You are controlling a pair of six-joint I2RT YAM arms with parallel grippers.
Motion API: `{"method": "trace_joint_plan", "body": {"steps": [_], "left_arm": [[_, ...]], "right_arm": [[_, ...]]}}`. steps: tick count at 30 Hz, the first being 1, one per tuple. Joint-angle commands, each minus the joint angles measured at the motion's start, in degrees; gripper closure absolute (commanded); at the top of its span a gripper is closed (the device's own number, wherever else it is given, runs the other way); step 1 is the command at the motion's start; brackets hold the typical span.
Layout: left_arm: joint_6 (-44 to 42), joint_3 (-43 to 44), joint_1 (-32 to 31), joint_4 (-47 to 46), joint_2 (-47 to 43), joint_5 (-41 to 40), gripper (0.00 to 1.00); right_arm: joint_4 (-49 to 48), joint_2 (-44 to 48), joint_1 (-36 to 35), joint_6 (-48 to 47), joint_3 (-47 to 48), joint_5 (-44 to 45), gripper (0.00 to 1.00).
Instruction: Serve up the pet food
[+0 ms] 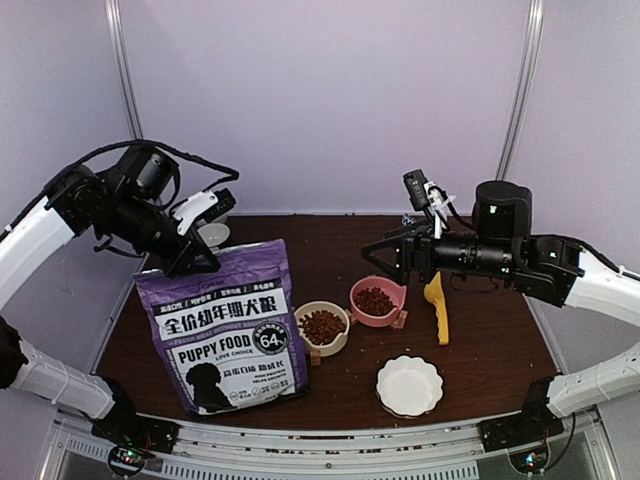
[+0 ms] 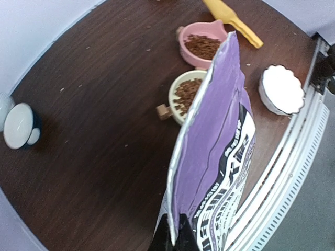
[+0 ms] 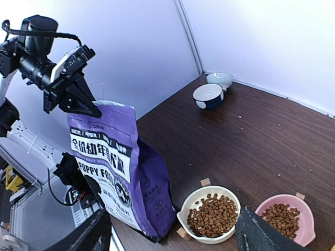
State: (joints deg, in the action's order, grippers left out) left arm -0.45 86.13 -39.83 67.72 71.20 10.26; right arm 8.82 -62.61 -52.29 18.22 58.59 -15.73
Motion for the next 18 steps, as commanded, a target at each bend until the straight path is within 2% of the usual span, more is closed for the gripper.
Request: {"method": "trace_joint_plan", "body": {"steps": [1, 5, 9, 13, 18], "left_arm": [[2.83, 1.34, 7.1, -1.92, -3.04, -9.76, 1.0], [4.63, 1.46, 13.87, -5.33, -2.64, -15.85, 1.0], [6.48, 1.15, 20.53, -12.86, -2.37, -17.48, 1.0], [8.75, -0.48, 26.58, -22.13, -2.23, -12.54, 1.0], [9.66, -3.03, 27.89, -27.06, -0.9, -6.82, 1.0]], "right_arm": [[2.9, 0.63, 1.09, 0.37, 1.44, 6.37, 0.17], [3.48, 1.23, 1.76, 2.0, 0.73, 10.55, 0.16], [4.16, 2.21, 3.28, 4.28, -0.45, 14.24, 0.15], [4.22, 3.5, 5.47, 6.04, -1.89, 14.76, 0.13], [5.52, 4.29, 7.43, 7.05, -2.58, 15.7, 0.11]]}}
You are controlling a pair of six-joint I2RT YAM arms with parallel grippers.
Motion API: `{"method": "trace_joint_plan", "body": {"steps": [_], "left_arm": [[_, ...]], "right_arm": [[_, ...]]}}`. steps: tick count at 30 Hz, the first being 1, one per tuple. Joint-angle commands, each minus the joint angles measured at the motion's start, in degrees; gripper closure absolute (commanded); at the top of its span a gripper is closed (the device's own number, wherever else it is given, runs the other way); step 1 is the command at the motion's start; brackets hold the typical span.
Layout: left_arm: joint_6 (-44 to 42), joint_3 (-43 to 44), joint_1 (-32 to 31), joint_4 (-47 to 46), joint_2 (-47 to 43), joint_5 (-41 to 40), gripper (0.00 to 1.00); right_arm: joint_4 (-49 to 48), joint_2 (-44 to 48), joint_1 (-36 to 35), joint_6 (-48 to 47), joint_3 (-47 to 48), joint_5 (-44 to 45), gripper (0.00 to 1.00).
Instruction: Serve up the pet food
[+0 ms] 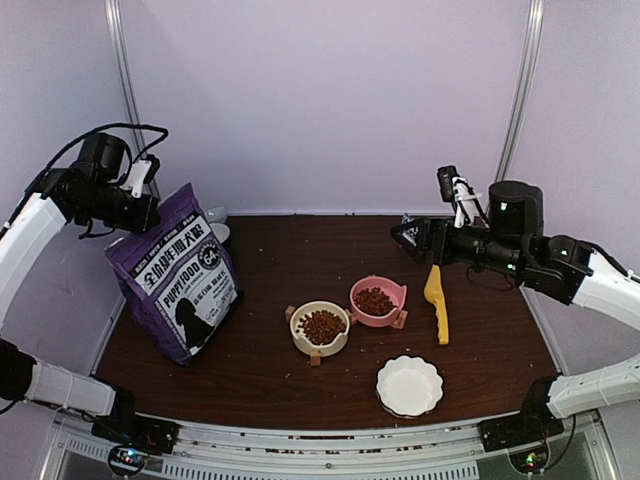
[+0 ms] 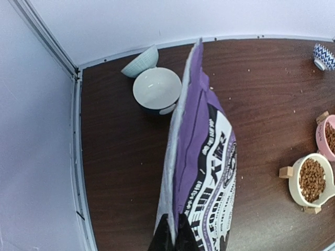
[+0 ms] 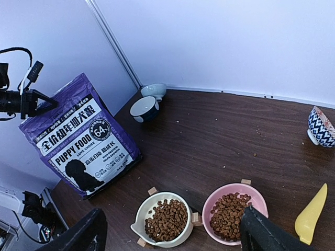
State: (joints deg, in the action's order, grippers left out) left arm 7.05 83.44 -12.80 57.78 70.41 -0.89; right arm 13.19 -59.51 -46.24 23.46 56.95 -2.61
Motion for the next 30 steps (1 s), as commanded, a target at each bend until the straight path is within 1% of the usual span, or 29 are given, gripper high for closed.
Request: {"method": "trace_joint_plan", "body": {"steps": [1, 2, 3, 4, 5, 6, 7, 8, 9, 10, 11, 13, 15, 17, 18, 21, 23, 25, 26, 28, 30], "left_arm": [[2.25, -0.78, 1.27, -17.53, 0.44, 5.08, 1.0], [2.22, -1.12, 1.49, -17.76, 0.62, 5.82, 1.0], [2.02, -1.28, 1.6, -17.97, 0.62, 6.26, 0.97], [1.63, -1.64, 1.56, -18.46, 0.33, 6.95, 0.85], [1.08, -2.2, 1.55, -19.26, -0.23, 7.88, 0.7], [0.58, -3.07, 1.55, -20.58, -1.18, 8.8, 0.49], [0.3, -4.12, 1.62, -22.21, -2.33, 9.51, 0.34], [0.11, -5.55, 1.56, -23.97, -3.87, 10.04, 0.23], [0.09, -6.82, 1.55, -25.87, -5.26, 10.57, 0.15], [0.12, -8.09, 1.55, -27.42, -6.66, 11.42, 0.09], [0.12, -8.9, 1.62, -28.43, -7.68, 11.69, 0.05], [0.77, -9.27, 2.74, -28.11, -8.75, 10.4, 0.02], [2.34, -9.37, 6.53, -26.81, -9.11, 10.23, 0.02], [4.03, -10.68, 11.99, -26.69, -10.42, 11.85, 0.02], [4.71, -11.8, 15.98, -27.12, -11.64, 12.63, 0.02], [6.78, -16.02, 25.17, -29.37, -15.7, 13.92, 0.02], [8.18, -19.42, 30.11, -30.53, -17.13, 13.6, 0.02], [8.5, -24.38, 31.38, -33.17, -18.96, 7.49, 0.02], [8.63, -28.17, 31.42, -36.07, -20.42, 3.36, 0.02], [9.73, -37.2, 31.47, -43.32, -24.22, -3.82, 0.02], [11.2, -47.11, 31.44, -51.69, -28.52, -9.26, 0.02]], "right_arm": [[1.23, 1.22, 1.79, 2.09, -1.1, 2.67, 0.1], [1.3, 1.23, 2.14, 2.31, -1.32, 2.74, 0.1], [1.35, 1.17, 2.6, 2.64, -1.45, 2.8, 0.1], [1.4, 1.16, 2.98, 2.9, -1.49, 2.8, 0.1], [1.52, 1.07, 3.32, 3.02, -1.53, 2.75, 0.1], [1.69, 0.99, 3.65, 3.13, -1.45, 2.75, 0.09], [1.93, 0.98, 4.03, 3.14, -1.42, 2.85, 0.09], [2.2, 0.97, 4.5, 3.21, -1.38, 3.0, 0.09], [2.52, 1.01, 4.94, 3.22, -1.27, 3.19, 0.08], [3.18, 0.98, 5.55, 3.17, -0.98, 3.55, 0.07], [3.8, 0.98, 6.2, 3.12, -0.7, 4.03, 0.06], [5.74, 0.97, 8.54, 3.08, -0.15, 4.82, 0.04], [7.26, 1.17, 11.25, 2.84, 0.09, 4.9, 0.03], [8.42, 1.66, 14.43, 2.33, -0.11, 4.62, 0.02], [9.02, 2.02, 16.14, 1.92, -0.22, 4.33, 0.02], [9.66, 3.65, 21.25, 0.47, -1.8, 3.88, 0.01], [8.83, 5.12, 24.82, -0.19, -3.94, 3.39, 0.0], [7.15, 6.78, 28.3, -0.56, -6.54, 3.41, 0.0], [5.95, 7.64, 29.96, -0.68, -8.19, 3.73, 0.0], [1.91, 10.2, 33.49, -0.71, -12.23, 3.99, 0.0], [-3.58, 12.48, 36.87, -0.49, -16.99, 4.2, 0.0]]}}
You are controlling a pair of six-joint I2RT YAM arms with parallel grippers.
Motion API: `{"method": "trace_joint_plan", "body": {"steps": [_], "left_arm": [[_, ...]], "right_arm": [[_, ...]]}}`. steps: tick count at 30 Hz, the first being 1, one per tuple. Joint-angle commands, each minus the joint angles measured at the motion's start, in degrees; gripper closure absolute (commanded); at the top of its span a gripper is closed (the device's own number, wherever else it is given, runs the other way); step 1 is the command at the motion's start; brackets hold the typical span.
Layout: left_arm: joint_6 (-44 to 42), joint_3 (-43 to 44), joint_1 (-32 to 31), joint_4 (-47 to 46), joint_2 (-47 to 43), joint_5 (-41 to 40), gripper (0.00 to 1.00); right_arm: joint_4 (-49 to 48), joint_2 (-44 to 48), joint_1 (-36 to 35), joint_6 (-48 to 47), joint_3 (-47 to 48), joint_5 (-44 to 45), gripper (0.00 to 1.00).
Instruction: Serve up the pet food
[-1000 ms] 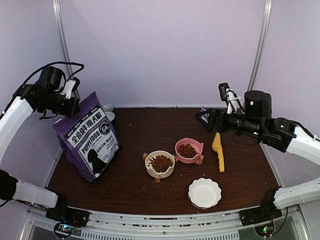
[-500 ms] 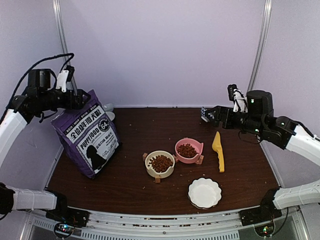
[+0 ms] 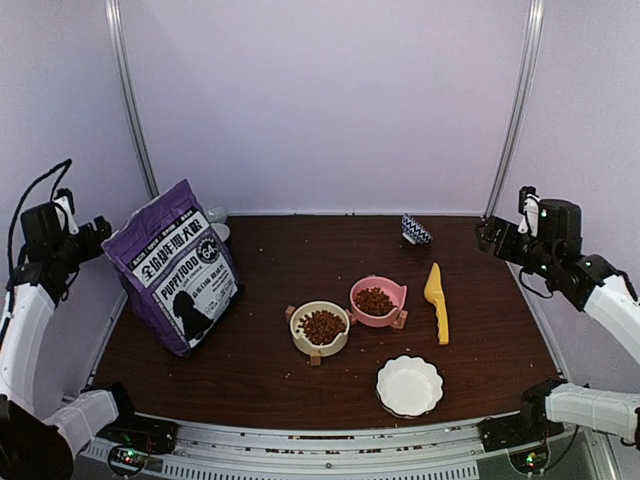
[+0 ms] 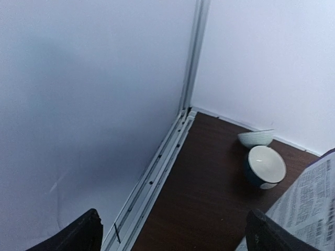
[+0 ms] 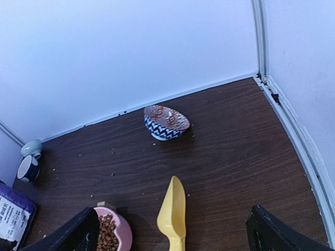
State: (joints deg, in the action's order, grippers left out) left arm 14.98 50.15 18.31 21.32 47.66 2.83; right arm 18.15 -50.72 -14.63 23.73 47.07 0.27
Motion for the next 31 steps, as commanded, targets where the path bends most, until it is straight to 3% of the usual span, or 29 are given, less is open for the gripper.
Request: {"method": "trace_joint_plan", "body": {"steps": [1, 5, 9, 14, 18, 24, 31], "left_arm": [[3.9, -18.67, 0.35, -19.07, -7.86, -15.4, 0.02], [4.59, -32.88, 0.24, -31.41, -13.02, -17.3, 0.02], [3.35, -39.76, -1.42, -40.71, -9.98, -13.75, 0.02], [-2.65, -37.1, -9.9, -50.57, 5.46, -15.45, 0.02], [-4.13, -34.4, -10.58, -57.78, 15.37, -11.99, 0.02], [-6.47, -29.7, -10.58, -63.24, 23.73, -9.19, 0.02], [-7.28, -29.31, -10.63, -63.99, 24.37, -10.81, 0.02]], "right_arm": [[-11.49, 4.77, 6.72, -0.58, -9.66, 1.72, 0.0], [-24.67, 7.7, 9.77, -1.94, -18.98, 5.23, 0.0], [-34.69, 8.04, 9.8, -5.89, -25.96, 11.01, 0.0], [-49.23, 5.18, 9.8, -11.68, -33.48, 14.77, 0.0], [-57.96, 0.09, 9.8, -14.86, -35.34, 16.92, 0.0], [-63.4, -4.83, 9.8, -16.45, -35.58, 16.23, 0.0], [-66.2, -6.52, 9.8, -17.21, -36.97, 16.66, 0.0]]}}
